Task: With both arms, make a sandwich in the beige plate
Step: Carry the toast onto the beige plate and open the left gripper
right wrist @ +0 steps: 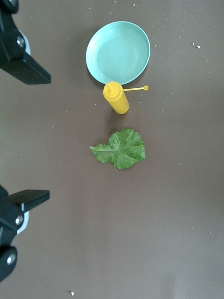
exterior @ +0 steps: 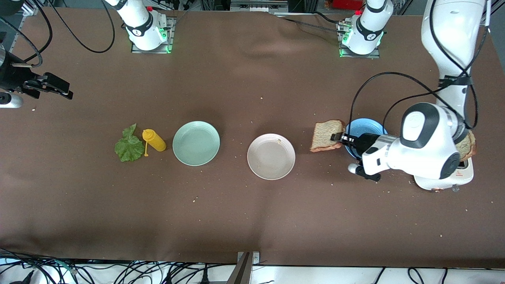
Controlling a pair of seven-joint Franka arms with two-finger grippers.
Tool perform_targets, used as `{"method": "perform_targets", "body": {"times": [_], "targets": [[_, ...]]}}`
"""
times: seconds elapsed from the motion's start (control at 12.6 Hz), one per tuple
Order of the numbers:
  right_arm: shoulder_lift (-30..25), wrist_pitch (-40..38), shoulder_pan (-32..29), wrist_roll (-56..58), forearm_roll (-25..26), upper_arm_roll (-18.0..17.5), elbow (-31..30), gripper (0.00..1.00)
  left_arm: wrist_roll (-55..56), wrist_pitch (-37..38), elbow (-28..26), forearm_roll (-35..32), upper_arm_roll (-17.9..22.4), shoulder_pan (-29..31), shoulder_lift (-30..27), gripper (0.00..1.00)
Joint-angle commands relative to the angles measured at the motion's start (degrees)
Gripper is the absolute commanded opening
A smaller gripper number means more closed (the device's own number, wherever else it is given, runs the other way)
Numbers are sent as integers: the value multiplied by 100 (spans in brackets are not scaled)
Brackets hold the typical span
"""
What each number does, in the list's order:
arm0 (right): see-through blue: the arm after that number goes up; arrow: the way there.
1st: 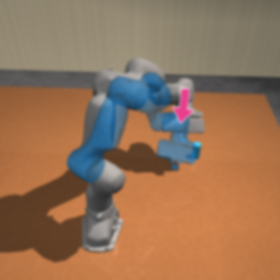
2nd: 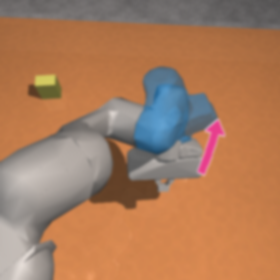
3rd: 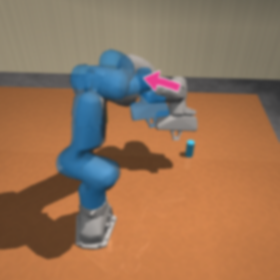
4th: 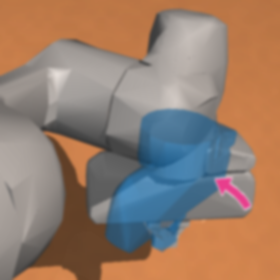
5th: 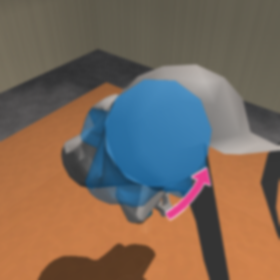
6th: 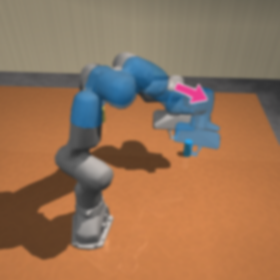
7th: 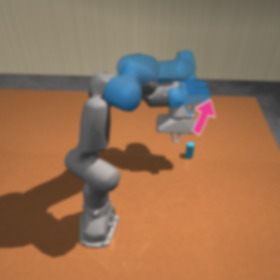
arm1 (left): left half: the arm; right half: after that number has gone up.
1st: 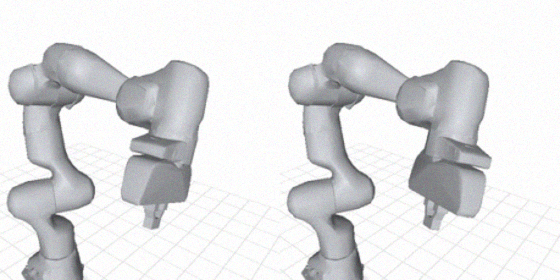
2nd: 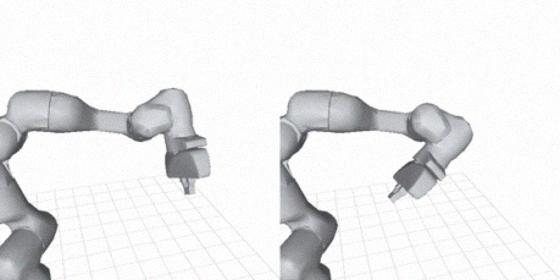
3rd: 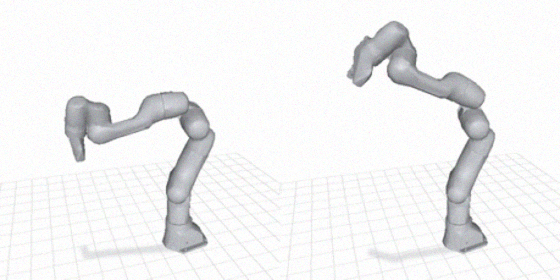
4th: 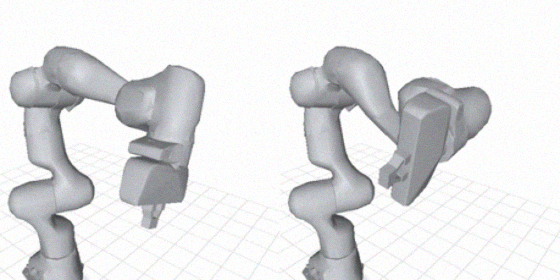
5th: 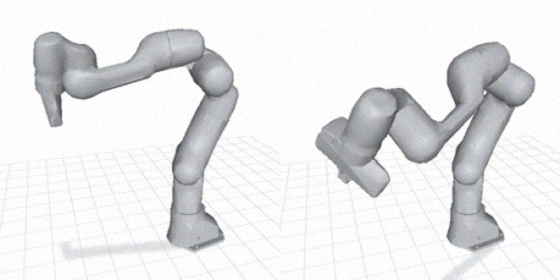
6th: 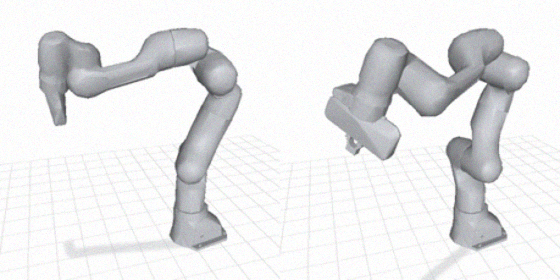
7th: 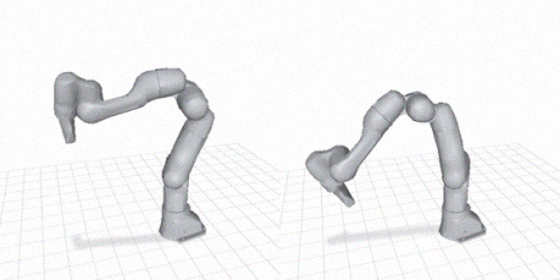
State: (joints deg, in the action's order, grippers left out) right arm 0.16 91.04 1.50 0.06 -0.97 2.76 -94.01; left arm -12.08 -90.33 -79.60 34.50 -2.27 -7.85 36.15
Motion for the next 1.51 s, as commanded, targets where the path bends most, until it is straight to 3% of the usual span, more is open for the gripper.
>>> {"method": "perform_targets", "body": {"times": [0.0,0.16,0.48,0.88,1.35,1.43], "targets": [[-16,-86,-27,-50,18,-39,67,100,336,-440,156,320,86,-400,233,0],[-16,-95,-27,-50,18,-39,67,100,818,-1036,138,575,95,-978,339,0],[-16,-95,-27,-50,18,-39,67,100,1295,-1987,121,986,86,-1490,559,0],[-16,-95,-27,-50,18,-39,67,100,1463,-2655,94,1585,95,-1605,761,0],[-16,-95,-27,-50,18,-39,67,100,1524,-2955,85,1604,95,-1684,946,0],[-16,-95,-27,-50,18,-39,67,100,1515,-2955,85,1569,95,-1676,1007,7]]}}
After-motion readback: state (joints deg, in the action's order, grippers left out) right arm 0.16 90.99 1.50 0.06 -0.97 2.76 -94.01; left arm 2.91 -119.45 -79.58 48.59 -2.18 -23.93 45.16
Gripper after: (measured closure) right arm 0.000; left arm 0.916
